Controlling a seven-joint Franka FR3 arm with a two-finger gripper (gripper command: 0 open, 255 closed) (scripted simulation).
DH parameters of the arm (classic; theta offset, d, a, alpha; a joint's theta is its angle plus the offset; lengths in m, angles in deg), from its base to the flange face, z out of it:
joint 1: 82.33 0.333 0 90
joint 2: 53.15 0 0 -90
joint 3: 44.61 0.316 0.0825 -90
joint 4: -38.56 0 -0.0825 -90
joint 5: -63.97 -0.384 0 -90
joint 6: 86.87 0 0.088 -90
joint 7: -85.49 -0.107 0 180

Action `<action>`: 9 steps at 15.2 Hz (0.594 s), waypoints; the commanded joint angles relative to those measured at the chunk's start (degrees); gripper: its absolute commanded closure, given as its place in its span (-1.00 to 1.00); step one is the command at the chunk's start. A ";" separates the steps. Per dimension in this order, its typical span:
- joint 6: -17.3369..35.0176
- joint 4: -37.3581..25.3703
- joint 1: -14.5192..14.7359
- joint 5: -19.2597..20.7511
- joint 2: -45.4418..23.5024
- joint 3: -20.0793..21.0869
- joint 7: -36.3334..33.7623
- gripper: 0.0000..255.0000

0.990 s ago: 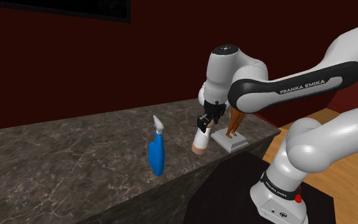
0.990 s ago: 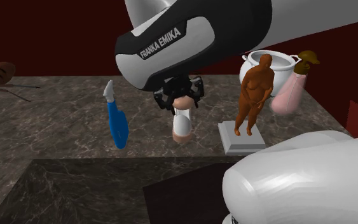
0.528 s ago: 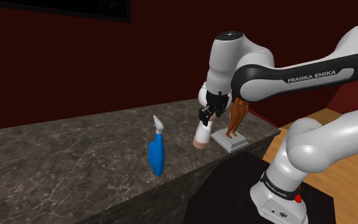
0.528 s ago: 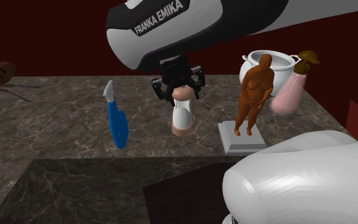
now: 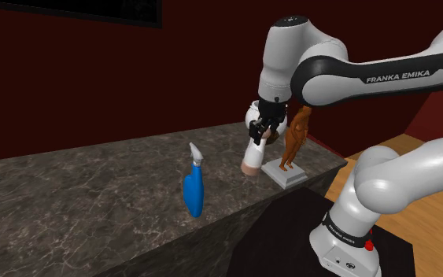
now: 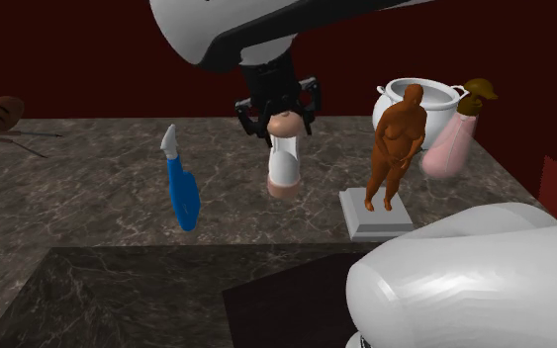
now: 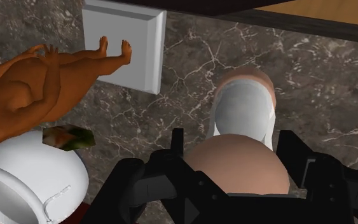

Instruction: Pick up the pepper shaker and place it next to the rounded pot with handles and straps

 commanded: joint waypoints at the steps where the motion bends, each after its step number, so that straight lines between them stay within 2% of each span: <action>1: -1.54 -1.49 -0.13 0.13 0.10 -0.28 0.46 1.00; 9: -7.43 -7.49 -0.53 0.49 0.20 -1.00 1.93 1.00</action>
